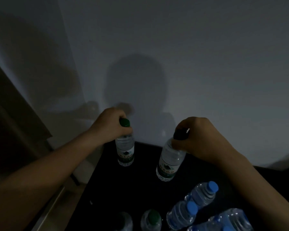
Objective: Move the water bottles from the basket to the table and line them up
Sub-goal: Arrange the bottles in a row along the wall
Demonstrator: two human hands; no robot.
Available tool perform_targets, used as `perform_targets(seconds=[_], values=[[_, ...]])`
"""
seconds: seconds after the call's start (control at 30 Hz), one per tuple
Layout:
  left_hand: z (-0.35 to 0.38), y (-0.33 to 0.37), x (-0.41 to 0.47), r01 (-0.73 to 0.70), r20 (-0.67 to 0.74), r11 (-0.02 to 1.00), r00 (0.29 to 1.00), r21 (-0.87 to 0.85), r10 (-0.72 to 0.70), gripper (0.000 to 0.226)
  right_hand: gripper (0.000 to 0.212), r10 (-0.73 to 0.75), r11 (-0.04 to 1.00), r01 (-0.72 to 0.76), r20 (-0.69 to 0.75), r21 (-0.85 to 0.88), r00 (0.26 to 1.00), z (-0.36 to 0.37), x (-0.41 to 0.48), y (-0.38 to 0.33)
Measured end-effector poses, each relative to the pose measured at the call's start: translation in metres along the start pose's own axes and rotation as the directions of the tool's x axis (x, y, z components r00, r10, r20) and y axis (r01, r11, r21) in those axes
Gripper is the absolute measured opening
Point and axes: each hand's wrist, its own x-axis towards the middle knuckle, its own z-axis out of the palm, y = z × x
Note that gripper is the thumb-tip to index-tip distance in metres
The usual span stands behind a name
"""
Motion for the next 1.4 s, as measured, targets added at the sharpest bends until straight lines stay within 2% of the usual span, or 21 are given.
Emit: perform_targets(seconds=[0.13,0.33,0.63,1.03,1.4], values=[[0.022,-0.034,0.027,-0.009,0.049,1.000,0.999,0.022,0.008,0.028,0.020,0.016,1.000,-0.015,0.025,-0.003,1.000,0.022,0.023,-0.002],[0.050,-0.077,0.064,0.058,0.102,0.998,0.993,0.008,-0.058,0.029,0.016,0.051,0.999,-0.051,0.031,0.002,0.998,0.053,0.053,-0.003],[0.086,-0.117,0.094,0.086,0.156,0.996,0.985,-0.031,-0.080,0.024,0.015,0.109,0.993,-0.103,0.102,-0.063,0.989,0.092,0.087,0.010],[0.113,-0.130,0.118,0.153,0.181,0.988,0.973,-0.033,-0.145,0.023,0.016,0.120,0.993,-0.117,0.146,-0.030,0.982,0.116,0.114,0.027],[0.116,-0.124,0.123,0.130,0.229,0.991,0.966,-0.020,-0.122,0.024,0.017,0.083,0.996,-0.076,0.168,-0.050,0.982,0.132,0.148,0.032]])
